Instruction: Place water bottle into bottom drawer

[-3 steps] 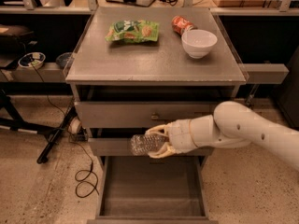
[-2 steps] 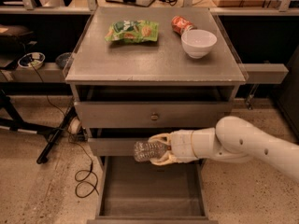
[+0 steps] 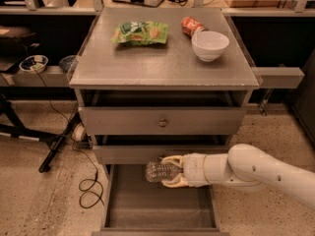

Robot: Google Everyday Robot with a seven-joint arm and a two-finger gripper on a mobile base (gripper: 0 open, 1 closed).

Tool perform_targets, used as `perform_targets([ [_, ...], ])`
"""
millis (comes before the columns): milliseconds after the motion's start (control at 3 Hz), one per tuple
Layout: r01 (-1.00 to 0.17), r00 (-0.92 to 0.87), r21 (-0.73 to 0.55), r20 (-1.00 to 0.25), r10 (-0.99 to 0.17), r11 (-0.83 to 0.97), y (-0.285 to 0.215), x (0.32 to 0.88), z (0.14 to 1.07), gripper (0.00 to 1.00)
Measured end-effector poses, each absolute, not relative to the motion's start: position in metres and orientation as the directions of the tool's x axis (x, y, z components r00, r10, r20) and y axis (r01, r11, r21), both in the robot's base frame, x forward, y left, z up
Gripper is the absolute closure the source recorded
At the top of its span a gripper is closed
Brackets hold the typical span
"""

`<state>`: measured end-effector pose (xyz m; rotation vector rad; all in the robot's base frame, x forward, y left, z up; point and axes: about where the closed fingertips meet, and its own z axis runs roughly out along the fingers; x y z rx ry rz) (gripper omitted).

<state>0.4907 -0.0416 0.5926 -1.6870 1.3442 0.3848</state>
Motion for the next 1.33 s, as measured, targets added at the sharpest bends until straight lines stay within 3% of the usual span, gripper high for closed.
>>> perform_targets([
  [1333, -0.958, 0.215, -0.285, -0.799, -0.561, 0.037, -0.053, 0.495, 0.484, 1.0],
])
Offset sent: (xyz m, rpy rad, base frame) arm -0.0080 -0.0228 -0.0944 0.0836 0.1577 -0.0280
